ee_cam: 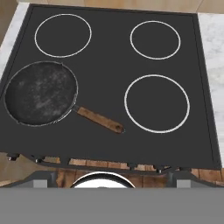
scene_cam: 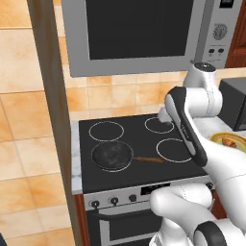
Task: Pick the croissant and place it on the pan. Then turn on the stove to warm the croissant.
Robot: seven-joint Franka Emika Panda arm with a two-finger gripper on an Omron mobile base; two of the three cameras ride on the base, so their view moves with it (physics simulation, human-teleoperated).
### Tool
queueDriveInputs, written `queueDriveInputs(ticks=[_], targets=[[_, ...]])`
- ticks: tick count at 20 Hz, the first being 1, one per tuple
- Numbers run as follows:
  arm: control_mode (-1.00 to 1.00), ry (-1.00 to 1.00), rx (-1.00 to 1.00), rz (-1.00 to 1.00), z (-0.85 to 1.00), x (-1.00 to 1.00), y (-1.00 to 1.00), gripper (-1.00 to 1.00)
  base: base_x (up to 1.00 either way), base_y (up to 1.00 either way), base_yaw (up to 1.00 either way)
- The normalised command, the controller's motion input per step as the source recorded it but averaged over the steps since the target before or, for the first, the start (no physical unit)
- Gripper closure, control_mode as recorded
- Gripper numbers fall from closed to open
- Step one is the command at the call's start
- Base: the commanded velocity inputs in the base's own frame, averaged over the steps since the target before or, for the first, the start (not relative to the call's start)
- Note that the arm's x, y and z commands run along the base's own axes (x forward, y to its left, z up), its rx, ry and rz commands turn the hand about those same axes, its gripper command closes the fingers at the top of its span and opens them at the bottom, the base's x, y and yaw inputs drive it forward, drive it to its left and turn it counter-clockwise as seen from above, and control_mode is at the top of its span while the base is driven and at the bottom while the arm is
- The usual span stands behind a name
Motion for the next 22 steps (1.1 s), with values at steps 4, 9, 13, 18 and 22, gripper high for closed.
queueDriveInputs(ticks=[4, 9, 13, 18, 22], targets=[[-1.0, 0.0, 0.0, 0.0, -0.08, 0.0, -0.27, -1.0, 0.0, 0.0, 0.0], [-1.0, 0.0, 0.0, 0.0, -0.09, -0.01, -0.48, -1.0, 0.0, 0.0, 0.0], [-1.0, 0.0, 0.0, 0.0, -0.08, 0.0, -0.47, -1.0, 0.0, 0.0, 0.0], [-1.0, 0.0, 0.0, 0.0, -0.1, 0.0, -0.43, -1.0, 0.0, 0.0, 0.0], [-1.0, 0.0, 0.0, 0.0, -0.11, 0.0, -0.44, -1.0, 0.0, 0.0, 0.0]])
